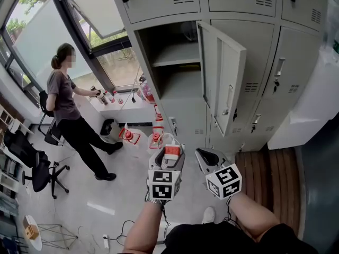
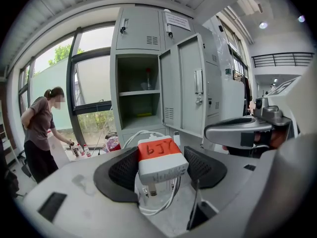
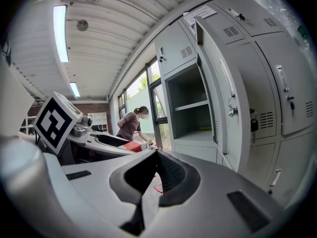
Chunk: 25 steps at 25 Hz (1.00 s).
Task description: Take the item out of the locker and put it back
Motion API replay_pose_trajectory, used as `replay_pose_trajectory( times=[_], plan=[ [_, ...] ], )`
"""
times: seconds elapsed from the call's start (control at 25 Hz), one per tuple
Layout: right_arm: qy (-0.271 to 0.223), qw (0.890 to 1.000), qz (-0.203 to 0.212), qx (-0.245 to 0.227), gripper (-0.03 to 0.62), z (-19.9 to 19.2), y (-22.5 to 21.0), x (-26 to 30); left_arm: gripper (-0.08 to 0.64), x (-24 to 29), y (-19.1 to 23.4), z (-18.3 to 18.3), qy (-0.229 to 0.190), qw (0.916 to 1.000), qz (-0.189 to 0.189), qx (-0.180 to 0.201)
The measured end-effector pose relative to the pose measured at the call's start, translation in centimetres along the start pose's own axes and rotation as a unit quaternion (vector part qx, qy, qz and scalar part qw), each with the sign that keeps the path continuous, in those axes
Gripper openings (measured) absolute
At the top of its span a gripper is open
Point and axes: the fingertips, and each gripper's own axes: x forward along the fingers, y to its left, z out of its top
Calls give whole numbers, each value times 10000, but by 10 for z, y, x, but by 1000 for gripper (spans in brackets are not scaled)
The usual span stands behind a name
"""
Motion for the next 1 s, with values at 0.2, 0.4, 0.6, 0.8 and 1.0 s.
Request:
replay_pose_trajectory(
  times=[0.2, 0.4, 0.6, 0.8, 1.0],
  plan=[
    [-70, 10000, 48, 16, 52, 8, -16, -6, 296, 15, -13, 21, -41, 9999, 10, 114],
    [-160, 9998, 93, -4, 52, 17, -25, -4, 296, 30, -16, 44, -146, 9996, 22, 250],
    [-193, 9998, 34, -15, 52, 24, -34, 4, 296, 50, -9, 58, -188, 9993, -26, 328],
    [-198, 9997, -82, -64, 52, 31, -41, 24, 296, 75, 3, 69, -254, 9988, -170, 392],
    [-169, 9995, -242, -67, 52, 36, -53, 56, 296, 108, 19, 80, -251, 9976, -418, 494]
  ],
)
